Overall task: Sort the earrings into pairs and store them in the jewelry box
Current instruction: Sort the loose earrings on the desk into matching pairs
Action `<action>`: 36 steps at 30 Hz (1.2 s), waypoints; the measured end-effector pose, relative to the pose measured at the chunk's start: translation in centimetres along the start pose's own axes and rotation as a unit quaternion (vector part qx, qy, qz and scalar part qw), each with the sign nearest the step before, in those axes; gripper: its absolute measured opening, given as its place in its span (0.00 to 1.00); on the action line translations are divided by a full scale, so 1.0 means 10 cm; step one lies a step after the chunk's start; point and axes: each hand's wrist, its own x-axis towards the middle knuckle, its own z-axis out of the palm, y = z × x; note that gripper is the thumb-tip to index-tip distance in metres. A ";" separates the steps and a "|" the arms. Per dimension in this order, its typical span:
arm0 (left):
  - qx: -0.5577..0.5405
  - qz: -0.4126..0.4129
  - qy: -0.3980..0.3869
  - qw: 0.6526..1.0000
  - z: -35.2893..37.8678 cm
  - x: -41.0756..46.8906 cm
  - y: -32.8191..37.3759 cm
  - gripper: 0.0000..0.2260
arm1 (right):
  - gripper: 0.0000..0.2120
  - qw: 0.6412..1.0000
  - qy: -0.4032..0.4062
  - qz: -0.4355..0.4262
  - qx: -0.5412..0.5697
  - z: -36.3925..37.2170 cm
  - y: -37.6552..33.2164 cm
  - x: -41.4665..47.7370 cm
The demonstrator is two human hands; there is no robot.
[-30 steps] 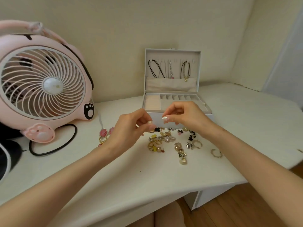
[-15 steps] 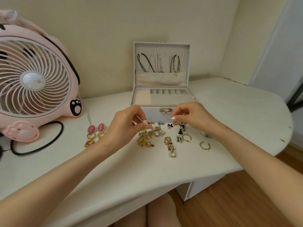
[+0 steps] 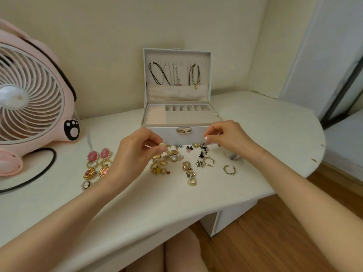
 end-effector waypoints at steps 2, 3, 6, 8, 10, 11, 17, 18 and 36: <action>0.033 0.050 0.020 0.998 0.01 -0.01 -0.11 0.06 | 0.02 1.000 0.023 0.011 0.001 -0.02 0.06 -0.04; 0.054 0.076 0.024 0.995 0.01 -0.01 -0.17 0.05 | 0.03 0.999 0.037 0.015 0.001 -0.04 0.08 -0.07; 0.093 0.118 0.028 0.988 -0.01 -0.01 -0.31 0.04 | 0.04 0.997 0.069 0.036 0.009 -0.10 0.15 -0.15; 0.103 0.131 0.037 0.985 -0.01 0.00 -0.33 0.04 | 0.06 0.997 0.075 0.032 0.000 -0.12 0.18 -0.21; 0.105 0.144 0.045 0.983 -0.01 0.01 -0.33 0.03 | 0.05 0.996 0.076 0.035 -0.014 -0.16 0.18 -0.29; 0.106 0.150 0.046 0.982 -0.01 0.01 -0.32 0.03 | 0.05 0.996 0.072 0.039 -0.018 -0.18 0.18 -0.33; 0.114 0.184 0.024 0.976 0.05 -0.01 -0.32 0.03 | 0.17 0.989 -0.048 0.085 -0.107 -0.23 0.10 -0.61; 0.113 0.186 0.020 0.976 0.06 -0.01 -0.32 0.03 | 0.19 0.985 -0.058 0.093 -0.135 -0.21 0.10 -0.63; 0.100 0.176 0.005 0.979 0.08 -0.01 -0.41 0.06 | 0.14 0.998 0.005 -0.014 -0.054 0.10 -0.07 -0.47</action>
